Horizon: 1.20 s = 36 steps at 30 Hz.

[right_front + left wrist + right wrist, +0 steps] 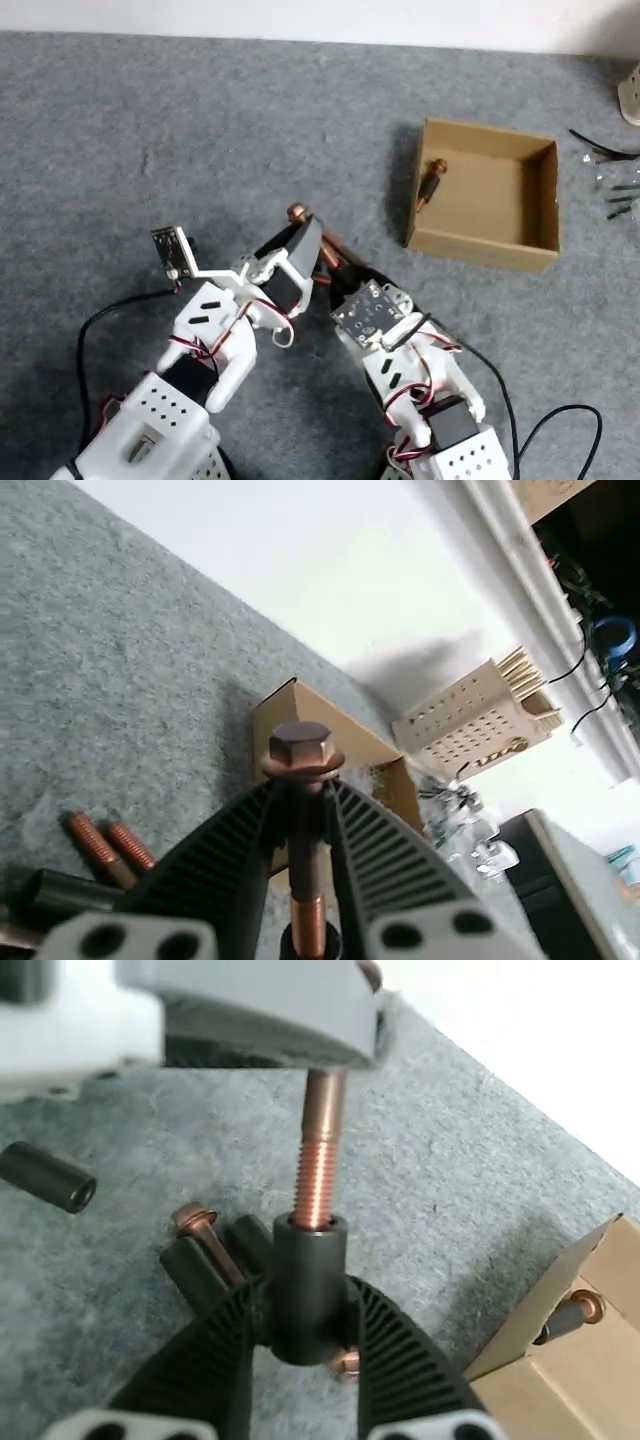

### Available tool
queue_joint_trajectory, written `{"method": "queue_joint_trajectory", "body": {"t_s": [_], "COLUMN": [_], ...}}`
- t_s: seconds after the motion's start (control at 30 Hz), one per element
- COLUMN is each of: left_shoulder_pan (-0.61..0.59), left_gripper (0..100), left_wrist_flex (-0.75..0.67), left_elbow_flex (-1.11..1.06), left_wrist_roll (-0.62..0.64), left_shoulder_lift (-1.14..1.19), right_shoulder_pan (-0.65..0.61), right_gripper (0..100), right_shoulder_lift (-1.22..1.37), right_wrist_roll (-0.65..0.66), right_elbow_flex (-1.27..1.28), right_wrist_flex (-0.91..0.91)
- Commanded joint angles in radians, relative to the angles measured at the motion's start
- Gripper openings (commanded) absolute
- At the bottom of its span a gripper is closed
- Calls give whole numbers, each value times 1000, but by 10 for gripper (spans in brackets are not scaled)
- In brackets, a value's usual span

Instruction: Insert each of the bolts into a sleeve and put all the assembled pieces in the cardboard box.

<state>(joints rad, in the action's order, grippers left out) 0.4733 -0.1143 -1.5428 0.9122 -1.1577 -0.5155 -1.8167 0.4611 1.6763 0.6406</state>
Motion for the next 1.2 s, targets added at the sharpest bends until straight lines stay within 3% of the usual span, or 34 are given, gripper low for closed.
{"method": "queue_joint_trajectory", "body": {"t_s": [0.0,0.13,0.27,0.53,0.7,0.9,1.0,1.17], "left_shoulder_pan": [24,31,122,125,39,30,21,-189], "left_gripper": [6,6,6,7,12,220,235,204], "left_wrist_flex": [52,74,78,78,77,115,178,189], "left_elbow_flex": [8,-21,-77,-87,-84,-62,-25,50], "left_wrist_roll": [-31,-52,-138,-161,-155,-153,-153,-26], "left_shoulder_lift": [-24,-18,-25,-25,-25,-18,-25,-27], "right_shoulder_pan": [10,18,50,73,74,76,76,93], "right_gripper": [5,5,5,5,5,5,5,5], "right_shoulder_lift": [-22,-22,-22,-22,-22,-21,-21,-21], "right_wrist_roll": [28,43,43,9,9,11,11,11], "right_elbow_flex": [91,88,85,91,91,93,93,93], "right_wrist_flex": [-7,-7,-8,-56,-56,-56,-54,-56]}}
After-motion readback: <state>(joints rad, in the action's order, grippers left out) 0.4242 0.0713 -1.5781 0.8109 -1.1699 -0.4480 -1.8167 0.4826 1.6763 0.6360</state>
